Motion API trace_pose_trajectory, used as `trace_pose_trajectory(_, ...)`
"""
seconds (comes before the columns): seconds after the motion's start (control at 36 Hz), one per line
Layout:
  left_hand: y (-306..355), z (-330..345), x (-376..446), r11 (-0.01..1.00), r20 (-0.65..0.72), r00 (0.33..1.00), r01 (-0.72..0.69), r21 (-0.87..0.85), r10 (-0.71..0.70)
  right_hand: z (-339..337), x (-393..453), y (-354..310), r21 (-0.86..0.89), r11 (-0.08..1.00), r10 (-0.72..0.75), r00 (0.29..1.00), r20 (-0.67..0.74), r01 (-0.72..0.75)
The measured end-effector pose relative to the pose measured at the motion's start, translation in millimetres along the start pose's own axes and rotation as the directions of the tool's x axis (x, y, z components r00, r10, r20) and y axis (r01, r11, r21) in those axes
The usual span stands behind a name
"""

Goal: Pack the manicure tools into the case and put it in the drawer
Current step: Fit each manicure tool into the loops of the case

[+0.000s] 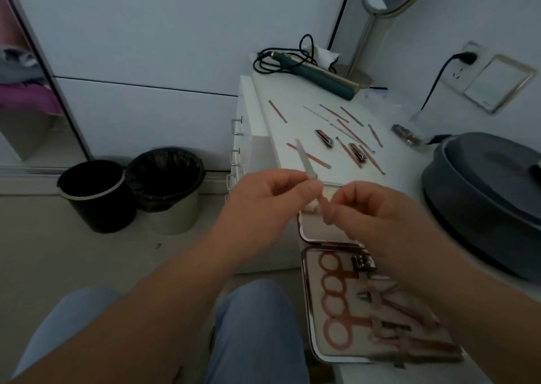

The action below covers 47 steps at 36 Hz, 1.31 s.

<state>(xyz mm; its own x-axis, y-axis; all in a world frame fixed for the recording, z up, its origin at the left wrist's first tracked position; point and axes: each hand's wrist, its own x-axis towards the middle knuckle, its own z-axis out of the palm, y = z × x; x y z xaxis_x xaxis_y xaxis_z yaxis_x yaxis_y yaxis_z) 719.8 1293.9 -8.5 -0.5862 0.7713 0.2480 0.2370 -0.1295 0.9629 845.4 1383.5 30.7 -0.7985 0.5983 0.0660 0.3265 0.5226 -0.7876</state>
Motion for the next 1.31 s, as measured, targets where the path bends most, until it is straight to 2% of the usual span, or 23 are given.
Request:
trace_pose_trajectory(0.11,6.5,8.6,-11.5,0.995,-0.051,0.999,-0.024,-0.097,0.020,0.8,-13.8,3.1,0.000,1.000,0.025,1.000,-0.006,-0.025)
trace_pose_trajectory(0.25,10.1,10.1,-18.3,0.991,0.043,0.999,0.027,-0.128,-0.022,-0.8,-18.2,4.5,0.073,0.997,0.013,0.999,0.042,-0.016)
trace_pose_trajectory(0.36,11.2,7.0,-21.3,0.998,0.205,0.979,-0.009,0.057,-0.003,-8.2,-13.9,4.1,0.237,0.971,-0.027,0.998,-0.048,0.038)
trace_pose_trajectory(0.44,11.7,6.3,-24.3,0.981,0.310,0.951,-0.074,0.182,0.015,-13.4,-8.4,5.0,0.286,0.956,-0.041,0.996,-0.082,0.063)
trace_pose_trajectory(0.58,9.8,3.0,-20.6,0.949,0.250,0.967,-0.129,0.288,0.055,-14.8,-4.0,16.2,0.349,0.937,0.010,0.998,-0.058,0.011)
trace_pose_trajectory(0.67,9.1,3.8,-21.4,0.947,0.191,0.980,-0.115,0.298,0.059,-14.3,-5.9,24.3,0.314,0.950,0.030,0.992,-0.123,0.010)
trace_pose_trajectory(0.75,7.0,8.3,-24.4,0.933,0.210,0.976,-0.130,0.335,0.061,-16.5,-7.3,30.7,0.295,0.955,0.040,0.975,-0.218,0.026)
trace_pose_trajectory(0.83,4.6,13.3,-24.0,0.899,0.155,0.981,-0.170,0.403,0.116,-20.9,-9.2,34.5,0.330,0.943,0.058,0.966,-0.251,0.029)
trace_pose_trajectory(0.94,5.9,13.8,-18.3,0.829,0.103,0.973,-0.231,0.509,0.208,-28.6,-12.5,41.1,0.341,0.940,0.071,0.983,-0.168,-0.010)
trace_pose_trajectory(1.0,6.9,10.9,-14.9,0.797,0.134,0.968,-0.251,0.550,0.212,-33.5,-12.5,49.0,0.260,0.965,0.061,0.985,-0.163,-0.017)
trace_pose_trajectory(1.11,6.5,1.4,-7.3,0.740,0.221,0.961,-0.270,0.616,0.167,-40.8,-8.3,70.2,0.100,0.995,0.048,0.963,-0.263,-0.023)
trace_pose_trajectory(1.22,2.6,-4.4,1.1,0.639,0.301,0.949,-0.291,0.712,0.097,-40.0,-4.4,83.2,0.116,0.992,0.071,0.955,-0.287,-0.039)
trace_pose_trajectory(1.31,2.1,-3.8,6.9,0.580,0.358,0.929,-0.344,0.738,0.095,-39.4,-2.1,85.6,0.124,0.992,0.056,0.960,-0.273,-0.022)
